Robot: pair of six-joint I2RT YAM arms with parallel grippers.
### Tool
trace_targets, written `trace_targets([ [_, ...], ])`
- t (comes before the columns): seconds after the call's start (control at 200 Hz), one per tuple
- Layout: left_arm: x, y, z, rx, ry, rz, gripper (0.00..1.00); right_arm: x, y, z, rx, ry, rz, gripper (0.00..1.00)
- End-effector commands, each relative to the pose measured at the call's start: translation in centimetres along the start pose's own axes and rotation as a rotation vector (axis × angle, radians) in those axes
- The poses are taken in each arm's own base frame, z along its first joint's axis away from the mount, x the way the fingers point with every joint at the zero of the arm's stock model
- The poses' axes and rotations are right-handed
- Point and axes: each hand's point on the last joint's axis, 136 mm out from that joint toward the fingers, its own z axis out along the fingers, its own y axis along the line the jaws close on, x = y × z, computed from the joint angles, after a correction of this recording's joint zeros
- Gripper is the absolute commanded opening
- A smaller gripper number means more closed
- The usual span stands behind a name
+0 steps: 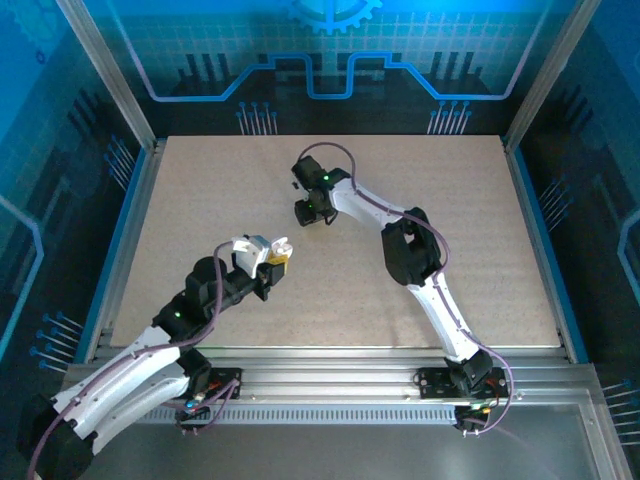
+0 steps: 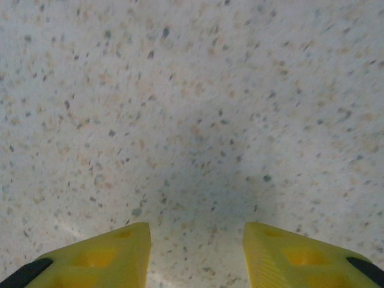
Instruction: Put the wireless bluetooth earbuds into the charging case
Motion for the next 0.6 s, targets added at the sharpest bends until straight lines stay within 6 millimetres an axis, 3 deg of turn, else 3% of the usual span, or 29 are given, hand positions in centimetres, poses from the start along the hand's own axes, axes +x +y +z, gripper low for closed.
trace_targets([
  [0.0, -1.8, -0.2, 0.1, 0.003, -0.046, 0.009, 0.18, -4.6, -2.2, -3.6, 0.032, -0.154, 0.036, 0.46],
  [0.305, -1.8, -0.1, 0.2, -0.002, -0.04, 0.025, 0.18, -6.8, -5.6, -2.6, -0.01, -0.192, 0.111, 0.47],
  [0.595, -1.9, -0.1, 0.2, -0.005, -0.037, 0.026, 0.18, -7.5, -8.1, -1.1, -0.049, -0.196, 0.16, 0.5],
])
